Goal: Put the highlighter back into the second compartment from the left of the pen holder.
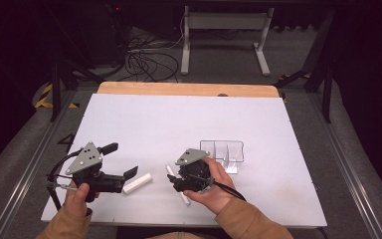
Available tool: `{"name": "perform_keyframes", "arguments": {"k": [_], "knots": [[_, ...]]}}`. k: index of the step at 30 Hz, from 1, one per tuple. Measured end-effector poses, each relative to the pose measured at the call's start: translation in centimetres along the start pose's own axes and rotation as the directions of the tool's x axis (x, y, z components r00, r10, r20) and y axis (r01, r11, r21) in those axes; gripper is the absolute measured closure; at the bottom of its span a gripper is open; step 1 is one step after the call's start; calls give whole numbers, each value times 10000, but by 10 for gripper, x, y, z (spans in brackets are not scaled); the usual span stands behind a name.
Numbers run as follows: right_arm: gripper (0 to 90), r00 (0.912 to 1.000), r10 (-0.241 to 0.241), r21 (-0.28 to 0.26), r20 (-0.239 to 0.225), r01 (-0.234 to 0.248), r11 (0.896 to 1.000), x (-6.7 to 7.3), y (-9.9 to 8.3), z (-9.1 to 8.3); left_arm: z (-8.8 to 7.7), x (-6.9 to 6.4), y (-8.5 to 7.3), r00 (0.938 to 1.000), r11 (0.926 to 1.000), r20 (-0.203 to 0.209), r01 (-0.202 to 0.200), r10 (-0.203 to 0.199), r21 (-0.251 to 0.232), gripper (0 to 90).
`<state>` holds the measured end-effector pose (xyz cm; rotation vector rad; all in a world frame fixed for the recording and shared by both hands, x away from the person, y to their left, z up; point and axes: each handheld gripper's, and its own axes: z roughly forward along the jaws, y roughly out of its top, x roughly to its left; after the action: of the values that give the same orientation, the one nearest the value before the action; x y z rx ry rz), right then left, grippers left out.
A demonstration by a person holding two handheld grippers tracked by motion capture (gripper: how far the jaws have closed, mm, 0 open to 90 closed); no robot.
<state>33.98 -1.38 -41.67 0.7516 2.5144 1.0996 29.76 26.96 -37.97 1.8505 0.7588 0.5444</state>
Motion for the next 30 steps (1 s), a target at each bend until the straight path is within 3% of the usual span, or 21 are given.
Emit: {"name": "perform_keyframes", "arguments": {"k": [12,24,30], "knots": [[524,9999,111,962,78,-118,9953,6,-5,19,1,-1,-1,10000,9999,-36,-69,69,83,59],[585,9990,96,1530,447,-164,9881,9,-9,37,1,-1,-1,10000,10000,-27,-35,35,68,59],[615,9978,319,1649,581,-411,9855,10,-11,43,2,-1,-2,10000,9999,-28,-86,87,133,58]]}}
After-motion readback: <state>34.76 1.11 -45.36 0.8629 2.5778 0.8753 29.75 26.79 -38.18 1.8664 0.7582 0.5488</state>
